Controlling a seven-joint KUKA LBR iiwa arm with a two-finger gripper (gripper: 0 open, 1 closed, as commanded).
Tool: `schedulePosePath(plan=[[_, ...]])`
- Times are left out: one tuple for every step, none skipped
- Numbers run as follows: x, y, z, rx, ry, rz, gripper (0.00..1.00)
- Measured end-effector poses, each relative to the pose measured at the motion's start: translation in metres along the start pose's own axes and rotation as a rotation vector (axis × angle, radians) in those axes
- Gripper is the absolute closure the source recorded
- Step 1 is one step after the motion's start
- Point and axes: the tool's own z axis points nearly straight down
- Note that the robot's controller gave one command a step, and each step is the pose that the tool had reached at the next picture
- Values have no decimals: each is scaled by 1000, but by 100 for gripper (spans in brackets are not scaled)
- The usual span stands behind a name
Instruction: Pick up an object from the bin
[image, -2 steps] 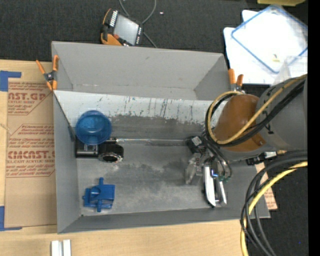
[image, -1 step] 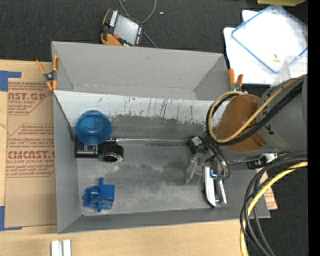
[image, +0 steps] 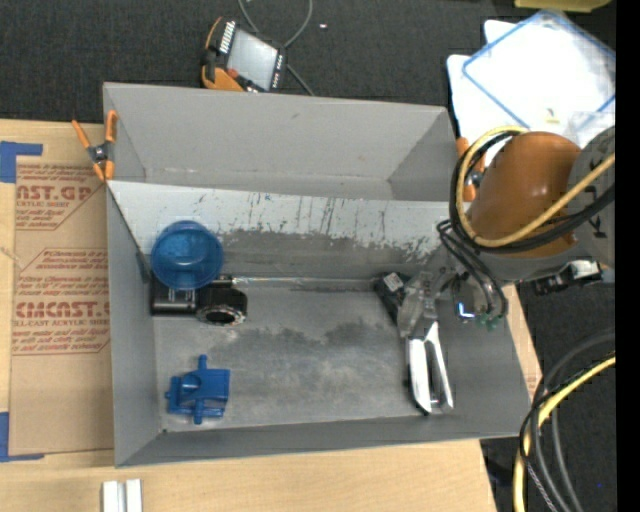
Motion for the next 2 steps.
schedulePosePath(plan=[[-27, -62, 66, 1, 11, -300, 0], [-28, -59, 63, 0, 6, -300, 0]])
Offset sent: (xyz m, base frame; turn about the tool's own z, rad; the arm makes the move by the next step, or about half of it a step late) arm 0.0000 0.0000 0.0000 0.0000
